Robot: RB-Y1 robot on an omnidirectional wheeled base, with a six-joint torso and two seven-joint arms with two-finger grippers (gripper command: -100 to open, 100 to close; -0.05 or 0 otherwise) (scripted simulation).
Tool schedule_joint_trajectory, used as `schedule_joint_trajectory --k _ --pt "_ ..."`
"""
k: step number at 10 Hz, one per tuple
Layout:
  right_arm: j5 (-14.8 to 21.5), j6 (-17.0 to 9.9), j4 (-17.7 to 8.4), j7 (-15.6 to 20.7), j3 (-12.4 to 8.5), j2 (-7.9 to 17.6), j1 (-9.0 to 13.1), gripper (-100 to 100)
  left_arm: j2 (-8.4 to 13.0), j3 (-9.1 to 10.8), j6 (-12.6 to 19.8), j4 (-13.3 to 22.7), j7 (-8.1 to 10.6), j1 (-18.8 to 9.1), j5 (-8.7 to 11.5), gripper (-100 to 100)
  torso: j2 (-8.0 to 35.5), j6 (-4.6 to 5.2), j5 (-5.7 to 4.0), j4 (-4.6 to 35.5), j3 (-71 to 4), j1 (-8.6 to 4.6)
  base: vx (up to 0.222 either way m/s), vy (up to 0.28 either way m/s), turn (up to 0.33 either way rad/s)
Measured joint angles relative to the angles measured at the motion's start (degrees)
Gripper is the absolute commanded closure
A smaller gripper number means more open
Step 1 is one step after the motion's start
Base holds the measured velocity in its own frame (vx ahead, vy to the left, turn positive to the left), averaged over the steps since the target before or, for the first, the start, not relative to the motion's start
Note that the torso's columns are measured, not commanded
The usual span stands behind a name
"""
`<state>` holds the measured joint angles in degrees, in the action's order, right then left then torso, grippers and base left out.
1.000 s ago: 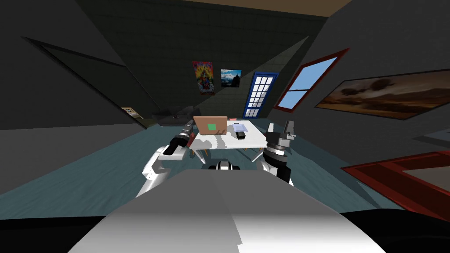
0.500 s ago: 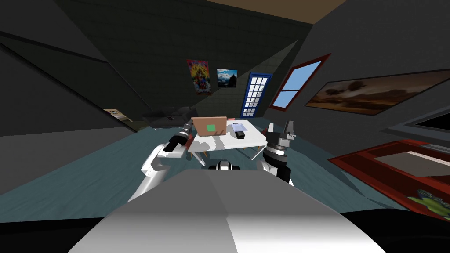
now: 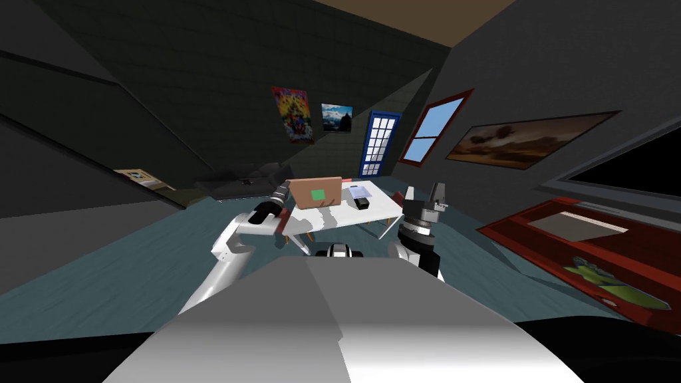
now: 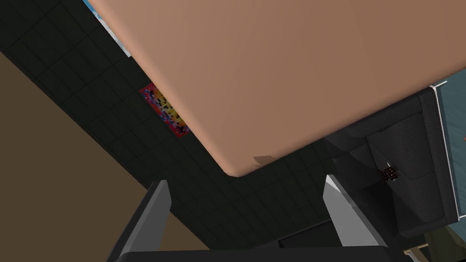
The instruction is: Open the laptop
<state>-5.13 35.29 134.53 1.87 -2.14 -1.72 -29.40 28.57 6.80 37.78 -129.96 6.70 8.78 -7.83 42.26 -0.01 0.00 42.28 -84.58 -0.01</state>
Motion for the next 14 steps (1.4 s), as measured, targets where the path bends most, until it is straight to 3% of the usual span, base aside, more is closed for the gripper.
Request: schedule_joint_trajectory --k 4,6,7,8,10,13,14 --pt "0.0 0.0 0.0 0.0 0.0 0.0 0.0 0 2.6 0.26 4.1 -0.2 0.95 -1.2 -0.4 -100 0.1 0.01 -0.01 0.0 0.0 -0.03 0.001 0.038 -0.069" --pt "0.0 0.0 0.0 0.0 0.0 0.0 0.0 0 3.1 0.86 4.7 0.5 1.03 -1.9 0.1 -100 -0.1 0.04 -0.01 0.0 -0.1 -0.01 0.034 0.02 -0.085" --pt "0.0 0.0 0.0 0.0 0.0 0.0 0.0 0 3.2 0.94 4.8 0.6 1.05 -2.0 0.1 100 0.0 -0.02 0.0 0.0 0.0 -0.01 0.0 0.0 0.0" --pt "0.0 0.0 0.0 0.0 0.0 0.0 0.0 0 3.2 0.93 4.8 0.5 1.05 -2.0 0.1 100 0.1 0.0 -0.01 0.0 0.0 -0.03 -0.033 -0.007 0.008" --pt "0.0 0.0 0.0 0.0 0.0 0.0 0.0 0 4.6 -0.96 4.6 3.2 -0.74 -5.0 3.6 100 0.2 0.04 -0.02 0.0 0.1 -0.06 -0.044 -0.016 0.004" --pt "0.0 0.0 0.0 0.0 0.0 0.0 0.0 0 4.5 -1.67 4.5 8.1 -1.17 -8.8 4.1 100 -0.2 0.02 0.06 -0.1 -0.1 0.11 -0.019 -0.004 0.006" --pt "0.0 0.0 0.0 0.0 0.0 0.0 0.0 0 5.3 -2.89 4.5 9.4 -2.13 -10.4 5.8 100 -0.2 0.07 0.05 -0.1 -0.1 0.07 -0.053 -0.014 0.001"
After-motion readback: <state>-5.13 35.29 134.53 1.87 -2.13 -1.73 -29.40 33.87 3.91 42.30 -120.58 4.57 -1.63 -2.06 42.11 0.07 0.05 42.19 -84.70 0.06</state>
